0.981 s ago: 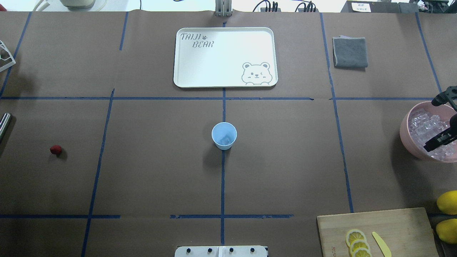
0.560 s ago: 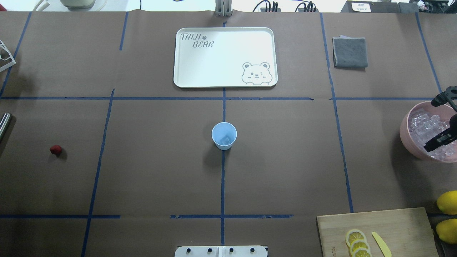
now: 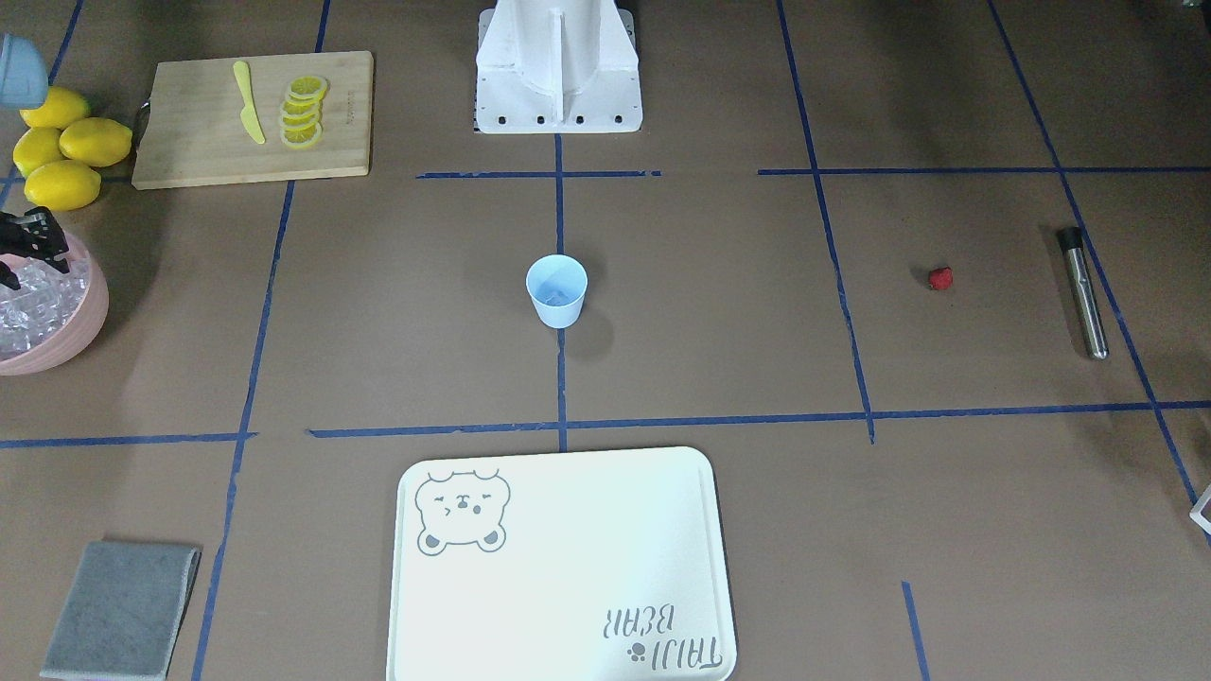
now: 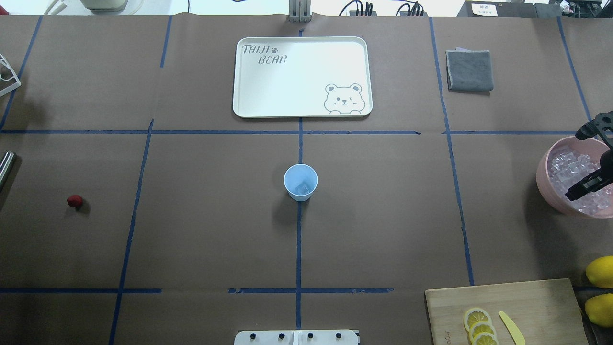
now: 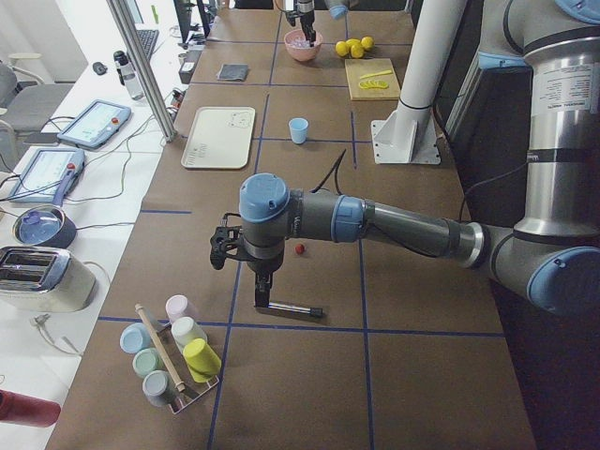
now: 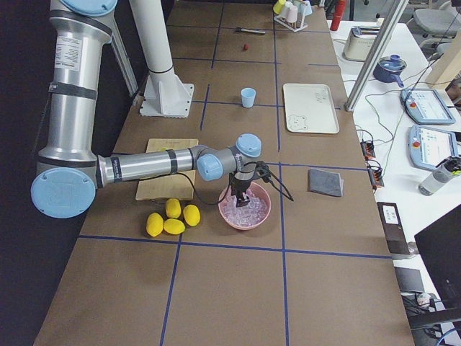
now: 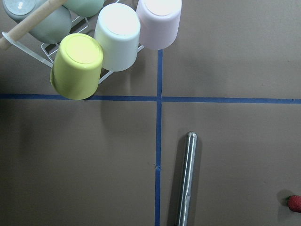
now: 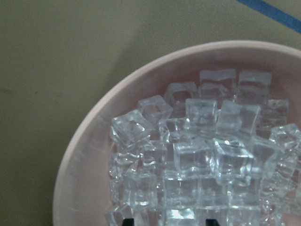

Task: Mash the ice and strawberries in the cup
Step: 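Grasp another ice cube from the bowl with the right gripper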

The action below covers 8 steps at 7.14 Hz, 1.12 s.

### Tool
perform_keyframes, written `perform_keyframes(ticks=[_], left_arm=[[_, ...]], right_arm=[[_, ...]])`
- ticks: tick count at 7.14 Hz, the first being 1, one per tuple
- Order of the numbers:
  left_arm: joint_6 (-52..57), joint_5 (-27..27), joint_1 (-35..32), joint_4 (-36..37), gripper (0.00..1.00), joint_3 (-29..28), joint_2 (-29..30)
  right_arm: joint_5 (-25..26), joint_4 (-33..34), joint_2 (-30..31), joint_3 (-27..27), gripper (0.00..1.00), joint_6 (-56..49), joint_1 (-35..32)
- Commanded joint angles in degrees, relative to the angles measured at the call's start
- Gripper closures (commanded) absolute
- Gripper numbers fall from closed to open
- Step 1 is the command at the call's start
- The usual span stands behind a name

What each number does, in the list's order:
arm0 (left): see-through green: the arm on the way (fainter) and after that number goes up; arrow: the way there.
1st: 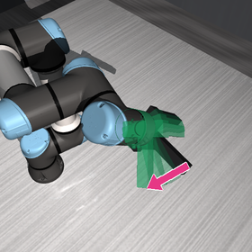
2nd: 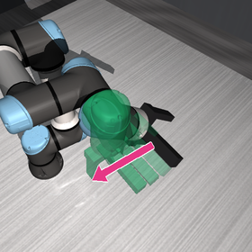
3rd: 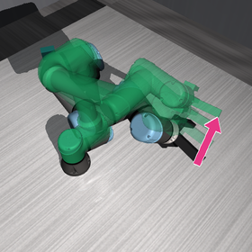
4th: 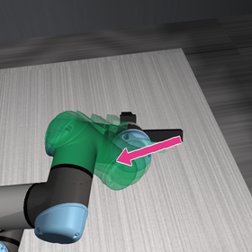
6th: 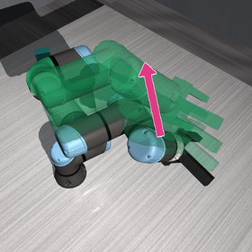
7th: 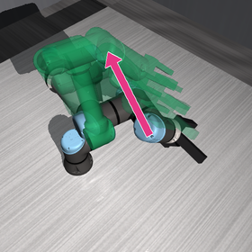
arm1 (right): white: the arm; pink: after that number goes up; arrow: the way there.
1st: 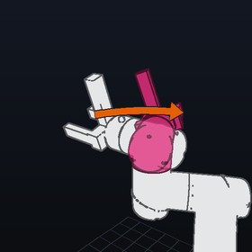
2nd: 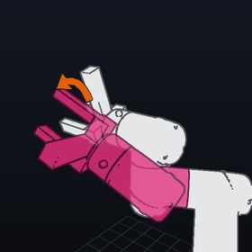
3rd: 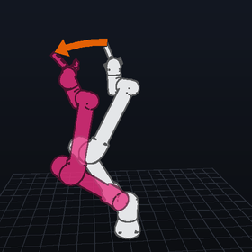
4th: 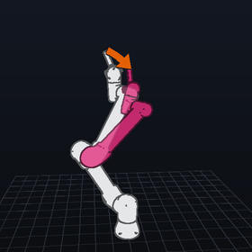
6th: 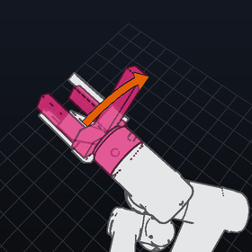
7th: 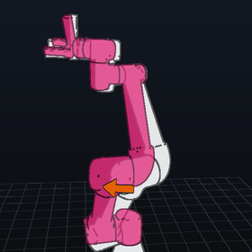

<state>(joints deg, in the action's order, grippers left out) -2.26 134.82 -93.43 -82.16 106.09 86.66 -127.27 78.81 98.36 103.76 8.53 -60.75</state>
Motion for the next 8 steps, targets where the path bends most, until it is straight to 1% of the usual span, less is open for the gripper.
perform_keyframes(ticks=[1,2,3,4,5,6,7,8], left_arm=[[-0.12,0.0,0.0,0.07,0.0,0.25,-0.09],[-0.12,0.0,0.0,0.07,0.0,0.34,-0.18],[-0.12,0.0,0.0,0.07,0.0,0.52,-0.18],[-0.12,0.0,0.0,0.07,0.0,0.43,-0.18],[-0.12,0.0,0.0,0.07,0.0,0.43,-0.18],[-0.12,0.0,0.0,0.07,0.0,0.43,-0.18],[-0.12,0.0,0.0,0.07,0.0,0.43,-0.18],[-0.12,0.17,0.0,0.07,0.0,0.52,-0.27]], right_arm=[[0.18,0.02,0.16,-0.13,0.4,0.0,-0.08],[0.09,0.02,0.34,-0.05,0.42,0.0,-0.16],[-0.08,0.02,0.43,0.04,0.51,0.0,-0.16],[-0.08,0.02,0.43,0.13,0.74,0.0,-0.42],[-0.26,0.11,0.34,0.22,0.93,-0.09,-0.95],[-0.26,0.11,0.16,0.3,1.0,0.0,-1.74],[-0.26,0.2,0.16,0.65,1.0,0.0,-2.53],[-1.13,0.72,0.51,2.66,1.0,0.0,-3.67]])
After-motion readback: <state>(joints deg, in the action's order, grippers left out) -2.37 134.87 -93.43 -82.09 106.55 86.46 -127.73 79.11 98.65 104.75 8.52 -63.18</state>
